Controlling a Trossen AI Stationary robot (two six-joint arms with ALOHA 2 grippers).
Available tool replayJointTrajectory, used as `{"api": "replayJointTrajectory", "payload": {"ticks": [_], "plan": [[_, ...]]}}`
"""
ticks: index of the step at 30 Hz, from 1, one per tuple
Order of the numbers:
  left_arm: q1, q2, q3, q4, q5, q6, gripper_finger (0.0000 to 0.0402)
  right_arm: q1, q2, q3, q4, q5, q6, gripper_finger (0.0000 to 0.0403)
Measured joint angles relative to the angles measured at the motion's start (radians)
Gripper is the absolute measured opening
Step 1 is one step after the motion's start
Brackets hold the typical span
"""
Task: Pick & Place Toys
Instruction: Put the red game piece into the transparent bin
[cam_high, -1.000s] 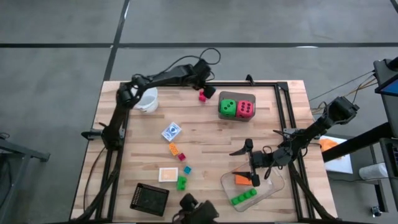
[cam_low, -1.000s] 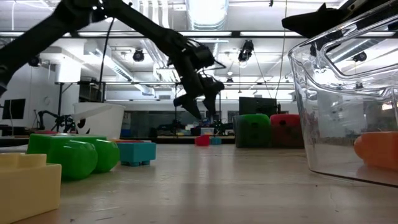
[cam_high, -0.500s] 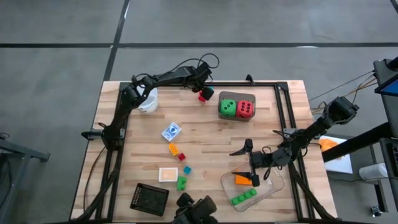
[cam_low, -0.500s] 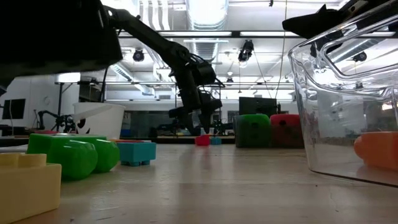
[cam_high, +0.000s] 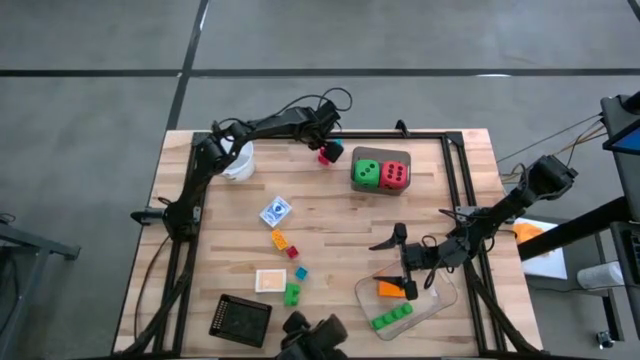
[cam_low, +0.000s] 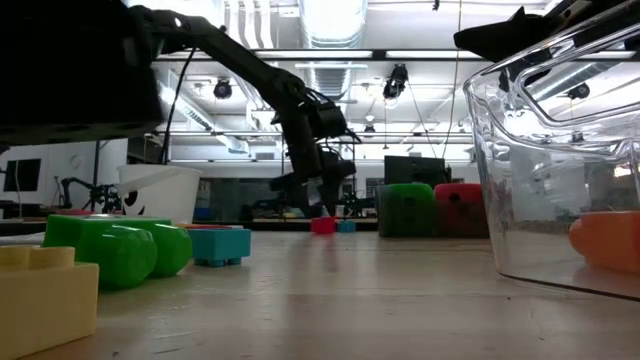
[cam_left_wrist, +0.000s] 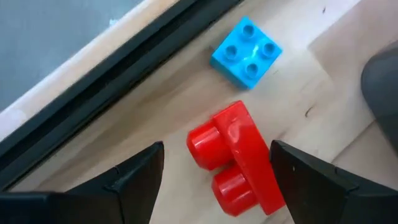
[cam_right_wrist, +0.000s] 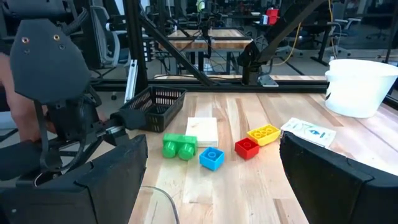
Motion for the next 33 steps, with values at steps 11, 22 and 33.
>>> {"api": "replayJointTrajectory", "payload": {"ticks": [11,22,33], "plan": [[-0.007,0.001,-0.004,-0.226,0.002,0.027,0.0291,0.000,0.000,0.000,0.000,0.000,0.010,0.0356],[-0.025,0.001,-0.024,-0.181,0.014,0.026,0.0291,0.002,0.000,0.000,-0.012,-0.001,0.020,0.0356],[-0.037,0.001,-0.035,-0.182,0.124,0.046,0.0172,0.003,0.000,0.000,-0.023,-0.001,0.026,0.0356]]}}
